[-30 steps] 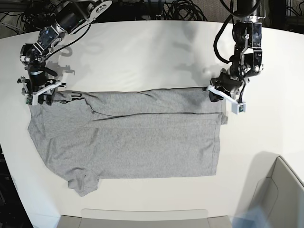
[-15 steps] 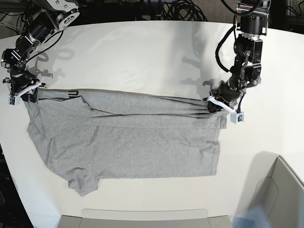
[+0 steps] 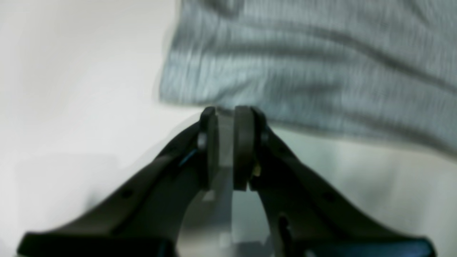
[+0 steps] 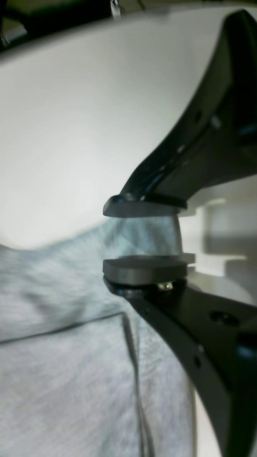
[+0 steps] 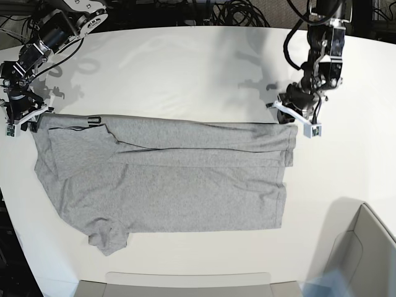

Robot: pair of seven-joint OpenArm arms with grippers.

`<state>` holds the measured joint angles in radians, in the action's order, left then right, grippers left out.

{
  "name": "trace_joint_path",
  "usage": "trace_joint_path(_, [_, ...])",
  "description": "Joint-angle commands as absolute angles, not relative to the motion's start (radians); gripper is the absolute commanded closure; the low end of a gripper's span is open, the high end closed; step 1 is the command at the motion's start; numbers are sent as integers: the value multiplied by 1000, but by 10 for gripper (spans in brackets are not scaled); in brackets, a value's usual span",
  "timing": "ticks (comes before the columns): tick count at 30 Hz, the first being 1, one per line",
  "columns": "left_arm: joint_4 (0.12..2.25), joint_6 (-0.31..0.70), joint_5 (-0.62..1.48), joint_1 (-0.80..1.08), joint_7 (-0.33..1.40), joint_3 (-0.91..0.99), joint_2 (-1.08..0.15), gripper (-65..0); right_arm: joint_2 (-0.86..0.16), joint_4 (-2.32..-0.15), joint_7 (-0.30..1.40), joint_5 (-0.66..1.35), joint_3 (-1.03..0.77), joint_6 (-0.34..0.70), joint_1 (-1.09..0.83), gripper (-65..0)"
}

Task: Fold the T-shirt properly
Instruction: 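Release the folded edge and regrasp the shirt with both grippers, then drag the shirt with both grippers toward the arms' bases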

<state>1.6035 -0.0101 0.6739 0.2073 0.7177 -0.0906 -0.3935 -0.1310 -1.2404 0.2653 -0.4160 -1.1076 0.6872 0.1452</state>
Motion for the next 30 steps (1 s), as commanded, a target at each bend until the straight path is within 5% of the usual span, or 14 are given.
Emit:
trace_joint_path(1, [1673, -10, 677, 213, 727, -91, -400, -99, -127, -1302, 234, -378, -1095, 698, 165, -187])
trace_joint_path(11, [1725, -12, 674, 56, 786, -102, -389, -98, -8, -1524, 245, -346, -894, 698, 157, -180])
trace_joint_path(14, [1613, -12, 671, -84, 868, -104, -358, -65, -16, -1520, 369, -344, -792, 698, 168, -108])
trace_joint_path(17, [1481, -12, 671, -188, 880, -104, -338, 0, -24, -1491, 510, -344, -704, 698, 216, -2])
trace_joint_path(30, [1148, -12, 671, -255, 774, -291, -306, 0, -108, -1173, 602, -366, -639, 644, 278, 0])
